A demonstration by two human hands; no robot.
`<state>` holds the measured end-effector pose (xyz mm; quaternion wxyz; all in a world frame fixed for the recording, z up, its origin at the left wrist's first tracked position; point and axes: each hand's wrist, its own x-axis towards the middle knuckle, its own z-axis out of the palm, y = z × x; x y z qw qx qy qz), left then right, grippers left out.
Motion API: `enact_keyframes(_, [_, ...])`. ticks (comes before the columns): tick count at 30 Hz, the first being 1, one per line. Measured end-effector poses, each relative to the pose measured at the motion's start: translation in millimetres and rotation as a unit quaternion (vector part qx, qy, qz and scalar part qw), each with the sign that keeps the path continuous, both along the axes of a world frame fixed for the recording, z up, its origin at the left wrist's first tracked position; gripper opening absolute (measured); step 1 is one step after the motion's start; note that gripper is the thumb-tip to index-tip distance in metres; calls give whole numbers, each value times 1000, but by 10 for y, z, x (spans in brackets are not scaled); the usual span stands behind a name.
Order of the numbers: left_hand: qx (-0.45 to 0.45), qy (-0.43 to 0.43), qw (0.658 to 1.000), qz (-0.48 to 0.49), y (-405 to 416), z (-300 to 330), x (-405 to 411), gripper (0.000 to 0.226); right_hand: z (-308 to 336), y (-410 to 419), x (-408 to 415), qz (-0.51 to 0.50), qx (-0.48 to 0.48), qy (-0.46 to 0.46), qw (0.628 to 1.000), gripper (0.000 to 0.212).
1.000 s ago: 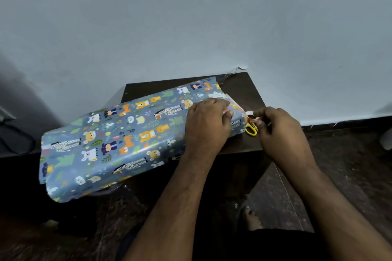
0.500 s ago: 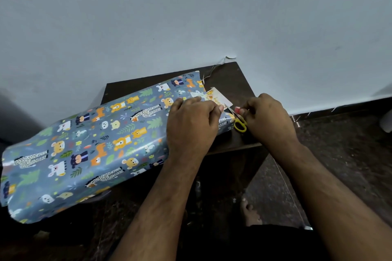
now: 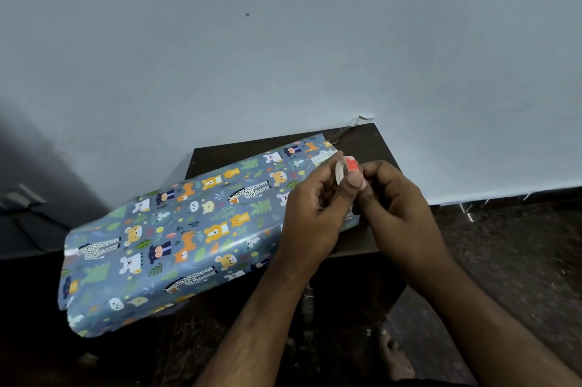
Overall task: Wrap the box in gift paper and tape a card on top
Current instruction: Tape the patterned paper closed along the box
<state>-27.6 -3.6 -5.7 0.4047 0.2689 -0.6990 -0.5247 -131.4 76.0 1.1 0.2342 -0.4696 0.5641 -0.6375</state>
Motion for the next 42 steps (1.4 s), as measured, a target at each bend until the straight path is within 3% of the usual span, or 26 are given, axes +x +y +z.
enact_keyframes(5, [77, 65, 995, 8, -28, 35, 42, 47, 32, -59, -18, 42, 10, 33, 999, 11])
enact_keyframes(8, [40, 57, 997, 27, -45, 58, 41, 50, 25, -58, -35, 59, 16, -20, 998, 18])
enact_keyframes(12, [-19, 21, 1000, 10, -81, 18, 62, 75, 27, -52, -46, 62, 61, -134, 987, 30])
enact_keyframes(23, [-165, -46, 985, -18, -74, 64, 176, 88, 28, -99, 14, 77, 73, -166, 980, 23])
enact_keyframes(29, [-212, -62, 975, -33, -86, -4, 155, 83, 49, -84, -45, 35, 32, -136, 990, 18])
enact_keyframes(37, [-258, -69, 964, 12, -103, -32, 131, 55, 40, -72, -74, 67, 19, -167, 984, 17])
enact_keyframes(42, [-153, -18, 988, 15, -104, -28, 118, 52, 54, -50, -110, 44, 6, -119, 992, 20])
